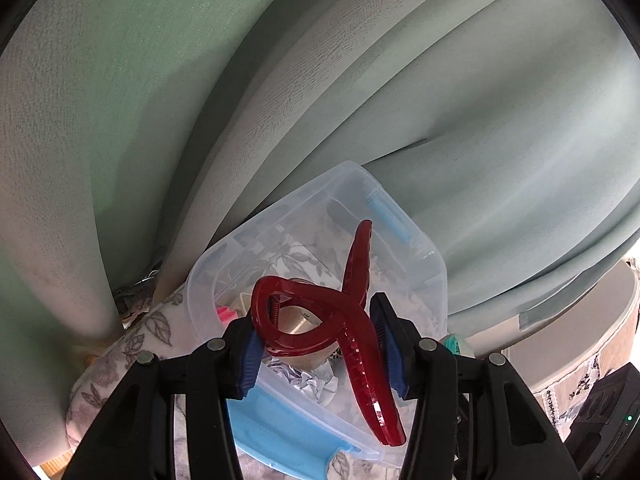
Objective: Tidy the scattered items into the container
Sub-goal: 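Carry the claw clip and bangles over the clear box and open both grippers, then withdraw both grippers from the box toward the black headband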
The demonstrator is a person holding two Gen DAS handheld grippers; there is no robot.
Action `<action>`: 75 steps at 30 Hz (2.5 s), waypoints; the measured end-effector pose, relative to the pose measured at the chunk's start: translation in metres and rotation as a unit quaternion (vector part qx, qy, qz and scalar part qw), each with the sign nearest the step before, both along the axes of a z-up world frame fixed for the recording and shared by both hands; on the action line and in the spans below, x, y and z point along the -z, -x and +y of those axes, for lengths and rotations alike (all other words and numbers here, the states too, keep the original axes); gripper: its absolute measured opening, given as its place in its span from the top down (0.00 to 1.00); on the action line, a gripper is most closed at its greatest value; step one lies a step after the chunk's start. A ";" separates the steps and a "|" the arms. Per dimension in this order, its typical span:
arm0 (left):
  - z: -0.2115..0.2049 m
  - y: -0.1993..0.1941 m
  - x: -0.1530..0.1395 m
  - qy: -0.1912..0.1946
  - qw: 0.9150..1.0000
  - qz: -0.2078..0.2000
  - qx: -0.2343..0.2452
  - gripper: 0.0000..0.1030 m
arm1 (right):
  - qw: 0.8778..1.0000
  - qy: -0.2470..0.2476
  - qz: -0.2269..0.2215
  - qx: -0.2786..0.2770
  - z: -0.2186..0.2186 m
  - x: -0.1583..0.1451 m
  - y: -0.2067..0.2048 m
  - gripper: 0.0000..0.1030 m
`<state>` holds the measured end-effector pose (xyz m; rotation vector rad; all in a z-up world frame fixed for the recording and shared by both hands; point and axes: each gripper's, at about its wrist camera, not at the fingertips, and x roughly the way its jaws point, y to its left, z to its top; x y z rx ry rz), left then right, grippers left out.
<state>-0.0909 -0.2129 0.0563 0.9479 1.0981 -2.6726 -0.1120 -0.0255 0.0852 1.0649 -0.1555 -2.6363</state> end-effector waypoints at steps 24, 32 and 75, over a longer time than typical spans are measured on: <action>-0.001 0.007 0.000 0.005 1.000 0.004 -0.005 0.49 | 0.999 -0.017 0.022 -0.019 -0.015 0.009 0.015 0.27; 0.002 0.009 -0.001 -0.001 1.000 -0.002 0.002 0.43 | 0.999 -0.012 0.018 -0.027 -0.015 0.009 0.014 0.24; 0.197 -0.066 -0.109 0.200 0.967 0.031 0.153 0.38 | 0.976 0.117 0.111 0.146 0.177 -0.074 -0.102 0.24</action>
